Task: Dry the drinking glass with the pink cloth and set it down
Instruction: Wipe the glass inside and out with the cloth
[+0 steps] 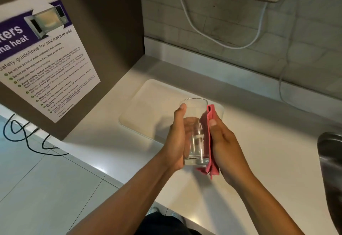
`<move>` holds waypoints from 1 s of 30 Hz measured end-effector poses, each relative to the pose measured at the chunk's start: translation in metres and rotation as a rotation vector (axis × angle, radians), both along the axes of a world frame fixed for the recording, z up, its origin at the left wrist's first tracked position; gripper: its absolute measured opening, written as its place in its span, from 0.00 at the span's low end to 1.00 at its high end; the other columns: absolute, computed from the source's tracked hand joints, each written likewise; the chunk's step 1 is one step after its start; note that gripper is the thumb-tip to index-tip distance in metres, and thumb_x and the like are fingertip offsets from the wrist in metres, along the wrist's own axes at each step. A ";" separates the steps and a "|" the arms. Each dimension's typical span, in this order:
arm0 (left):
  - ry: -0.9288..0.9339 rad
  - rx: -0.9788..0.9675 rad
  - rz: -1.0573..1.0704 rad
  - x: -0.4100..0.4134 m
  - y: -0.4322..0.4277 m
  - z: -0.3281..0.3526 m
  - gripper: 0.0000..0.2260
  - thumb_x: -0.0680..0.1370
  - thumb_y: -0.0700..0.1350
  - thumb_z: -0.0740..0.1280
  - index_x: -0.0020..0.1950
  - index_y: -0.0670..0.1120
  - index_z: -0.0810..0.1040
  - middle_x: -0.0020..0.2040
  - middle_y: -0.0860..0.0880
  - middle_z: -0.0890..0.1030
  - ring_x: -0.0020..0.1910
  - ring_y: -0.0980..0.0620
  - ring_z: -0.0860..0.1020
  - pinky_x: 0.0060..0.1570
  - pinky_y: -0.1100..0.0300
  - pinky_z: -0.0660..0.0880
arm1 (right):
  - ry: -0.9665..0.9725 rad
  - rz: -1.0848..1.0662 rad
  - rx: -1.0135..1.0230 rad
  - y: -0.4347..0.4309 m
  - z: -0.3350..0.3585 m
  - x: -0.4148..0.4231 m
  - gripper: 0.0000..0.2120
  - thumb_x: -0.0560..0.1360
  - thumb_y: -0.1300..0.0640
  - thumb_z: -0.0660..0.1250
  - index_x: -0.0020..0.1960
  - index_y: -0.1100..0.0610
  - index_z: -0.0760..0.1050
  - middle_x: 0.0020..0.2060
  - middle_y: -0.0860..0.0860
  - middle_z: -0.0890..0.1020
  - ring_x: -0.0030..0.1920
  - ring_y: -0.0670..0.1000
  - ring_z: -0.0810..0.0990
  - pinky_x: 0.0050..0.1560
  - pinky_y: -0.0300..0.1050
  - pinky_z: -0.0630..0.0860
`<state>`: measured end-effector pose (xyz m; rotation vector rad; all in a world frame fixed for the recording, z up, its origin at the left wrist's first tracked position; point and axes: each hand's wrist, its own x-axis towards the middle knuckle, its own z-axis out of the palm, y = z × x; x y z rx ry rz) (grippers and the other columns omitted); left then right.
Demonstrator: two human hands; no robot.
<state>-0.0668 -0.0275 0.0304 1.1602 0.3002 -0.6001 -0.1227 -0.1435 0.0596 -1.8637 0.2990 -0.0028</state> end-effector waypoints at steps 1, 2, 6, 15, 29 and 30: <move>0.008 -0.004 0.000 0.000 -0.002 -0.001 0.36 0.79 0.75 0.58 0.55 0.45 0.90 0.53 0.39 0.90 0.53 0.40 0.88 0.59 0.43 0.84 | -0.006 0.001 -0.013 0.000 0.001 0.001 0.21 0.83 0.36 0.48 0.74 0.31 0.63 0.62 0.39 0.82 0.58 0.42 0.82 0.64 0.51 0.77; 0.008 0.005 0.006 0.000 -0.002 0.000 0.35 0.78 0.75 0.57 0.50 0.48 0.90 0.50 0.42 0.90 0.53 0.42 0.87 0.60 0.43 0.83 | -0.008 0.003 -0.029 0.001 0.001 0.001 0.21 0.82 0.35 0.48 0.74 0.29 0.60 0.66 0.39 0.79 0.63 0.43 0.80 0.67 0.53 0.75; -0.048 0.116 0.096 0.006 -0.006 0.003 0.35 0.73 0.75 0.58 0.57 0.47 0.83 0.51 0.43 0.82 0.52 0.44 0.81 0.65 0.40 0.80 | -0.022 -0.026 -0.037 0.003 -0.002 -0.002 0.22 0.81 0.33 0.49 0.75 0.27 0.56 0.73 0.39 0.72 0.70 0.46 0.73 0.71 0.55 0.71; -0.286 0.328 0.045 0.008 -0.003 -0.001 0.21 0.85 0.69 0.55 0.57 0.56 0.78 0.52 0.51 0.87 0.41 0.62 0.87 0.44 0.62 0.80 | -0.101 -0.087 -0.206 0.009 -0.006 0.003 0.25 0.83 0.39 0.49 0.80 0.38 0.54 0.77 0.38 0.64 0.72 0.38 0.67 0.70 0.39 0.69; -0.162 0.083 0.039 -0.004 -0.006 0.011 0.33 0.84 0.70 0.54 0.64 0.47 0.86 0.57 0.41 0.91 0.58 0.43 0.89 0.55 0.48 0.87 | -0.130 -0.025 -0.235 0.007 0.022 0.021 0.23 0.84 0.38 0.47 0.79 0.34 0.53 0.76 0.40 0.67 0.73 0.42 0.67 0.72 0.43 0.66; -0.155 0.076 0.037 -0.001 -0.004 0.011 0.32 0.85 0.70 0.53 0.63 0.49 0.87 0.56 0.43 0.91 0.57 0.45 0.90 0.53 0.51 0.87 | -0.152 0.014 -0.290 0.010 0.021 0.017 0.24 0.84 0.39 0.47 0.80 0.36 0.51 0.79 0.38 0.60 0.75 0.37 0.60 0.73 0.35 0.59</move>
